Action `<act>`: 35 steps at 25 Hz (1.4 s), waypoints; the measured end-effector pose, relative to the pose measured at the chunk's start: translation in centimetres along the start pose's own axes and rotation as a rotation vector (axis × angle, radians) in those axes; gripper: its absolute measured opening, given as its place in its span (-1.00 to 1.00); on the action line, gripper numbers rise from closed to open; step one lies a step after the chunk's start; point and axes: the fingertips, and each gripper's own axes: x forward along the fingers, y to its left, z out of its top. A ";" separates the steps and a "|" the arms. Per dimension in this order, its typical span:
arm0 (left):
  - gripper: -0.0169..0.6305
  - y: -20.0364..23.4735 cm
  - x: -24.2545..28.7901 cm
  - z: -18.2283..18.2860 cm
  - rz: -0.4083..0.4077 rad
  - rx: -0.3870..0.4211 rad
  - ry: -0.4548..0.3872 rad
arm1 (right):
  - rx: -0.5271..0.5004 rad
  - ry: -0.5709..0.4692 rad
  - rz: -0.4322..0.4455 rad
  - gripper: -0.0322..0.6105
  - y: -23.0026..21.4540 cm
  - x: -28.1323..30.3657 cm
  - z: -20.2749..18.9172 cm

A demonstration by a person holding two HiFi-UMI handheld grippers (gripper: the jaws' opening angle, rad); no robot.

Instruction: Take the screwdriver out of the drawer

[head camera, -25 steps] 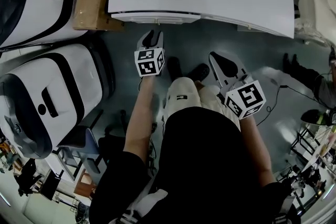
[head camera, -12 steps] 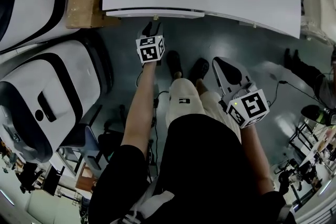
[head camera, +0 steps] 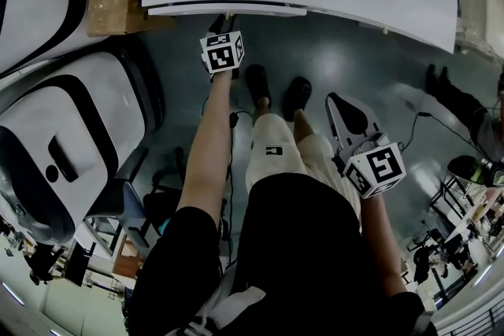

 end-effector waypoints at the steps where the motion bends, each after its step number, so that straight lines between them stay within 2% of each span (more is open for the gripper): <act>1: -0.49 0.0 0.1 0.0 0.005 0.001 0.003 | 0.002 -0.001 0.000 -0.84 -0.1 -0.1 -0.1; 8: -0.68 0.3 0.3 0.0 0.048 0.003 0.028 | 0.020 -0.005 -0.016 -0.84 -1.0 -0.6 -0.3; 16: -0.68 0.2 0.4 -0.1 0.064 0.013 0.033 | 0.026 -0.014 -0.016 -0.84 -1.5 -0.8 -0.4; 35: -0.69 0.1 -1.3 -1.9 0.060 -0.031 0.037 | 0.032 -0.022 0.008 -0.84 -0.4 -0.7 -1.0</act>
